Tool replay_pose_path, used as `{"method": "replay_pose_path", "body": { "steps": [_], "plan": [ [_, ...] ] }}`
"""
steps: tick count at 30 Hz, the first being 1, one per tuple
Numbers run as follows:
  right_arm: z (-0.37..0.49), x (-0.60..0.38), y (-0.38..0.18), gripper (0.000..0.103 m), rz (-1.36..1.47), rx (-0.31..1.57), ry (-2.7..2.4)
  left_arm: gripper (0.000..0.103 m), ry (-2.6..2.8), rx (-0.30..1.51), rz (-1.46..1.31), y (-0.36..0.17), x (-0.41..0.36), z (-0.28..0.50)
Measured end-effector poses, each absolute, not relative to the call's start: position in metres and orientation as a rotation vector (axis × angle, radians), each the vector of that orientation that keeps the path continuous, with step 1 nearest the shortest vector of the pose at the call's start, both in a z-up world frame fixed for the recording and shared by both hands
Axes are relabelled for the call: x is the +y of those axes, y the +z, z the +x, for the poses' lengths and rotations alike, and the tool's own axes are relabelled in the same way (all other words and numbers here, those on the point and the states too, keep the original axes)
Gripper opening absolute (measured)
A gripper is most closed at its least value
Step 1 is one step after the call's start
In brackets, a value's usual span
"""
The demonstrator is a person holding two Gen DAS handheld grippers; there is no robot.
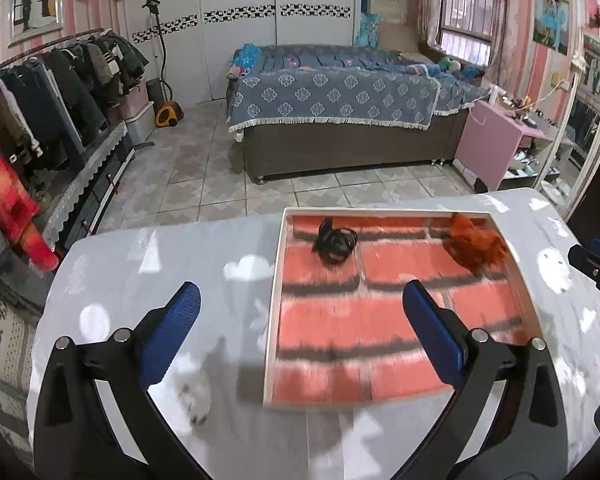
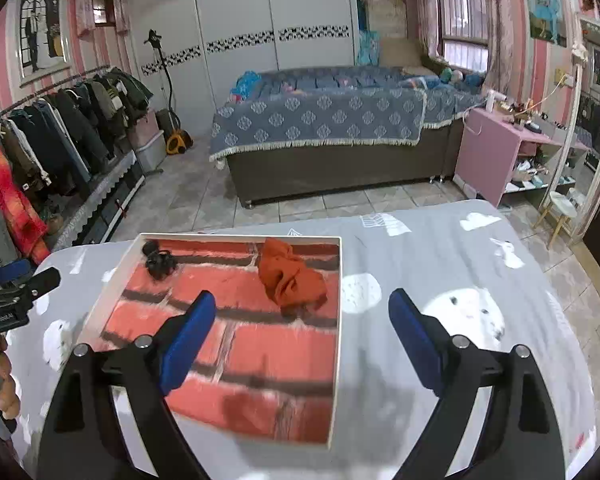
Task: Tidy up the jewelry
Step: 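Open both tools to release the items in the tray and withdraw, then grasp the rainbow-beaded claw clip with the left tool while the right tool grasps the plush pineapple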
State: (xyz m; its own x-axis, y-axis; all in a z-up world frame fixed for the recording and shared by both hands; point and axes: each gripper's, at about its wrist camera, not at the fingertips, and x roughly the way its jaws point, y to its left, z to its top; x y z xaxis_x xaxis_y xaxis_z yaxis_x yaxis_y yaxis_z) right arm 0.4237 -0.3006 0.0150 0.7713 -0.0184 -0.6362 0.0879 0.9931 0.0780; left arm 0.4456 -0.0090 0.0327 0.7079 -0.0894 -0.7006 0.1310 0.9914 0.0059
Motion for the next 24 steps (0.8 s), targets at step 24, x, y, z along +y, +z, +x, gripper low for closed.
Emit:
{"method": "replay_pose_path", "body": {
  "steps": [24],
  "plan": [
    [0.194, -0.269, -0.007, 0.099, -0.012, 0.55, -0.093, 0.098, -0.056, 0.636, 0.011, 0.018, 0.058, 0.219]
  ]
}}
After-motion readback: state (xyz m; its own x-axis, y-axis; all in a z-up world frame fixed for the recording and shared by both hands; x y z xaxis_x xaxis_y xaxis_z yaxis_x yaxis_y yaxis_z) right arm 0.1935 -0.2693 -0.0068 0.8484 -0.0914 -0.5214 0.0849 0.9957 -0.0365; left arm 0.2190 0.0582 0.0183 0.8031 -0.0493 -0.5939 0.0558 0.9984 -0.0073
